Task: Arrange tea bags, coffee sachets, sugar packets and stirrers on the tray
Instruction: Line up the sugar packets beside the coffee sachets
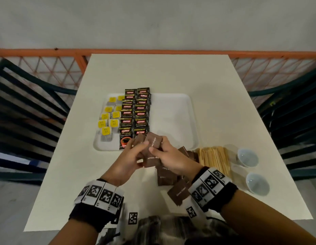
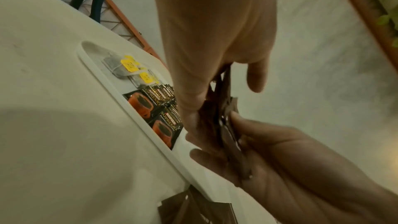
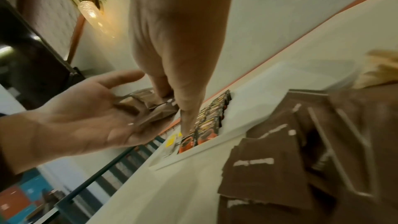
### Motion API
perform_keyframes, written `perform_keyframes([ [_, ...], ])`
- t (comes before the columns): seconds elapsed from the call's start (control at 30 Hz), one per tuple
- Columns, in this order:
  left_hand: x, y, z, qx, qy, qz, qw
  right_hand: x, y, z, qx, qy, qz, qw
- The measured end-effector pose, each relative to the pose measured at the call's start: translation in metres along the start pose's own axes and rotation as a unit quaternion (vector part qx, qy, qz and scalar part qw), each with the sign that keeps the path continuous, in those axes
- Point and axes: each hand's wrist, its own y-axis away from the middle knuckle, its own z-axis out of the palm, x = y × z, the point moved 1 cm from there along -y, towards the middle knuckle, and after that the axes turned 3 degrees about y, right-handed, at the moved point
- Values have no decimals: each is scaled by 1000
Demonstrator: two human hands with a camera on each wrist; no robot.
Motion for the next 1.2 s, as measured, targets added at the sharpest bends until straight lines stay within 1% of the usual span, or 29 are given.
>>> perform_keyframes([
  [0.1, -2, 2, -1, 23, -43, 14, 999, -5, -1, 15, -69, -6, 2, 998],
  [0.27, -11, 7, -13, 25, -13, -2, 1000, 0, 3, 12, -151, 91, 31, 984],
  [0.3, -13, 8, -16, 29, -12, -4, 999, 5, 3, 7, -157, 111, 28, 981],
  [0.33, -15, 8, -19, 37, -10, -2, 999, 8, 5, 1, -149, 155, 16, 977],
  [0.37, -17, 9, -22, 49, -5, 1, 999, 12, 8, -6, -117, 230, -4, 966],
  [0.4, -18, 10, -26, 61, -3, 5, 998, 16, 10, -17, -63, 324, -26, 944],
  [0.43, -18, 13, -29, 69, -5, 8, 998, 20, 13, -28, 0, 416, -51, 908],
  [0.47, -18, 15, -33, 72, -11, 8, 997, 23, 18, -39, 54, 495, -73, 864],
  [0.5, -18, 17, -38, 72, -20, 8, 997, 26, 22, -49, 91, 554, -80, 823],
  [0.53, -19, 19, -42, 72, -28, 7, 997, 30, 26, -57, 114, 596, -69, 792],
  [0.6, -18, 22, -47, 80, -34, 10, 996, 39, 29, -69, 130, 654, -19, 745],
  [0.67, -18, 23, -48, 82, -41, 10, 996, 47, 28, -74, 134, 694, 19, 707],
  [0.7, -18, 24, -47, 78, -47, 12, 996, 50, 27, -73, 138, 703, 24, 697],
  [0.73, -18, 26, -45, 73, -53, 15, 996, 52, 25, -69, 138, 705, 24, 695],
  [0.8, -20, 29, -42, 66, -59, 22, 996, 55, 23, -59, 142, 694, 6, 706],
  [0.87, -22, 32, -40, 71, -61, 28, 995, 54, 23, -47, 155, 681, -37, 715],
  [0.93, -25, 35, -44, 93, -49, 27, 994, 54, 24, -34, 114, 668, -63, 733],
  [1.0, -28, 38, -48, 111, -40, 21, 993, 58, 24, -26, 55, 641, -80, 761],
  [1.03, -30, 39, -50, 117, -36, 18, 992, 57, 23, -24, 44, 631, -90, 769],
  [1.1, -31, 40, -52, 125, -25, 14, 992, 53, 22, -21, 45, 616, -100, 780],
  [1.13, -31, 41, -54, 131, -20, 15, 991, 51, 20, -20, 36, 613, -92, 784],
  [1.2, -32, 42, -54, 139, -14, 16, 990, 48, 14, -16, -16, 611, -80, 787],
])
